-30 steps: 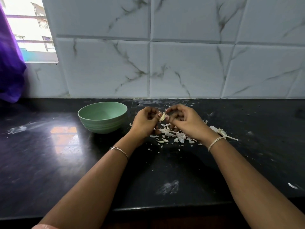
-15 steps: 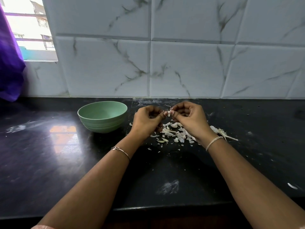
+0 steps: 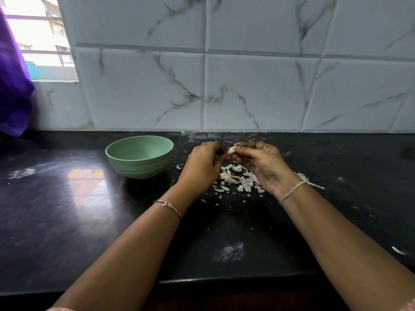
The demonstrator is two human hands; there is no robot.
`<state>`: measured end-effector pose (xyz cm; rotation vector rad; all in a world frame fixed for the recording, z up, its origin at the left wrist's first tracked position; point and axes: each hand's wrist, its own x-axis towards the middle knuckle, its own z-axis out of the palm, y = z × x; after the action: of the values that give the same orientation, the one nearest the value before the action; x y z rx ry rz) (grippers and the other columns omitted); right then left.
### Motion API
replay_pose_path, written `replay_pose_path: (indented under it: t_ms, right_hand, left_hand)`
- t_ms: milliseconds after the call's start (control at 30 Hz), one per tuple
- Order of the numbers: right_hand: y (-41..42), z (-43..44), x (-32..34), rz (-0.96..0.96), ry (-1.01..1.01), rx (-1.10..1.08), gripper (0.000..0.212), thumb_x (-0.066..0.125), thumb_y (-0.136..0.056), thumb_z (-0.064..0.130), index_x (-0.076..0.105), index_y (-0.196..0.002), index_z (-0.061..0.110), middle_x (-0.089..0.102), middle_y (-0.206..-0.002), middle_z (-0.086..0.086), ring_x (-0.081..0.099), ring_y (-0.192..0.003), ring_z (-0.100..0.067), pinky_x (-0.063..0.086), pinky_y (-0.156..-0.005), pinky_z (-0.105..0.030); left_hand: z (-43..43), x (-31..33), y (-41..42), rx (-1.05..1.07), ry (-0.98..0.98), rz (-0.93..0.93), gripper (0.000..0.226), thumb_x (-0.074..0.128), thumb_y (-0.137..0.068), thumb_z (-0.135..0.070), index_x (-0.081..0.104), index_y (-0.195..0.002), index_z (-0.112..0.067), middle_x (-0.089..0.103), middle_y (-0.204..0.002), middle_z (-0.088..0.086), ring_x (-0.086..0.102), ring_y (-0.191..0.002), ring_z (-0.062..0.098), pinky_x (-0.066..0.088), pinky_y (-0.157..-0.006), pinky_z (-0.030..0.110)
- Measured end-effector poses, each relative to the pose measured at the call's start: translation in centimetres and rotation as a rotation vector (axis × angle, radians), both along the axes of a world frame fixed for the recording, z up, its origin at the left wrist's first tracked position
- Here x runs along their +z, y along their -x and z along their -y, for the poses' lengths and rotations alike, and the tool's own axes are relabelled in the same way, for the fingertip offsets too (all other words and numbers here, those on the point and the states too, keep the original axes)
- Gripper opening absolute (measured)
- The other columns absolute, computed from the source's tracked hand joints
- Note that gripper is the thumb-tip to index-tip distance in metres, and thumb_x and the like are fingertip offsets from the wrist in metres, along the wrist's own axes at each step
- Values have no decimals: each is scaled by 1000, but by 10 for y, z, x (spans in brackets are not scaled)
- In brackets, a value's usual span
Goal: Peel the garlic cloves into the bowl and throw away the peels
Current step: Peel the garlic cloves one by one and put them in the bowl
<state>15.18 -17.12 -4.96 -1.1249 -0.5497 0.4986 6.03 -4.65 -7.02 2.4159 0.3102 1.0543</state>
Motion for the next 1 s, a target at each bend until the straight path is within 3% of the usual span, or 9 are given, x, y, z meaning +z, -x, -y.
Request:
replay_pose_path:
  t_ms: [133, 233, 400, 633, 767, 867, 1000]
  right_hand:
    - [-2, 1, 2, -76, 29, 29, 4, 64, -85, -7, 66, -86, -4, 71, -70, -10, 68, -59, -14, 57, -59, -18]
    - [-4, 3, 2, -64, 47, 91, 4, 63, -87, -2, 65, -90, -3, 71, -76, -11, 69, -62, -14, 57, -60, -18]
    - [-6, 7, 4, -41, 67, 127, 8, 56, -95, 7, 63, -91, 5, 66, -75, -6, 65, -62, -11, 56, -58, -18]
    - [-25, 19, 8, -58, 4, -1, 11, 58, -91, -5, 61, -88, 5, 67, -78, -9, 64, -65, -14, 57, -61, -20]
    - [-32, 20, 5, 8, 38, -155, 15, 61, -87, -10, 62, -87, 4, 65, -79, -10, 63, -67, -15, 57, -60, -19]
    - [-37, 18, 0, 129, 112, -276, 15, 61, -87, -12, 64, -85, 2, 64, -74, -9, 61, -63, -13, 57, -59, -18]
    - [-45, 11, -8, 332, 243, -406, 21, 63, -86, -11, 66, -80, 9, 65, -69, -7, 63, -64, -16, 57, -66, -25]
  left_hand:
    - [2, 1, 4, 41, -125, 18, 14, 64, -90, -19, 68, -103, -15, 66, -94, -2, 54, -79, 10, 43, -76, 26]
    - [0, 2, 5, 34, -50, 55, 13, 66, -88, -23, 71, -98, -17, 69, -90, -4, 62, -74, 11, 53, -76, 33]
    - [-7, -4, 2, 57, 8, -42, 18, 62, -93, -38, 69, -93, -22, 66, -77, -5, 62, -68, 14, 54, -71, 37]
    - [6, 3, -13, 23, 21, -10, 13, 70, -87, -26, 66, -98, -23, 68, -94, -7, 64, -81, 11, 56, -78, 38]
    - [20, 7, -34, -8, 2, -118, 15, 62, -88, -16, 63, -99, -26, 69, -97, -8, 65, -89, 15, 56, -81, 41]
    - [28, 6, -48, -50, 83, -187, 31, 51, -89, -6, 70, -101, -27, 72, -99, -6, 66, -93, 16, 56, -81, 42]
    - [28, 3, -59, 54, 261, -94, 19, 64, -87, -18, 66, -99, -32, 70, -93, -12, 66, -88, 15, 57, -80, 41]
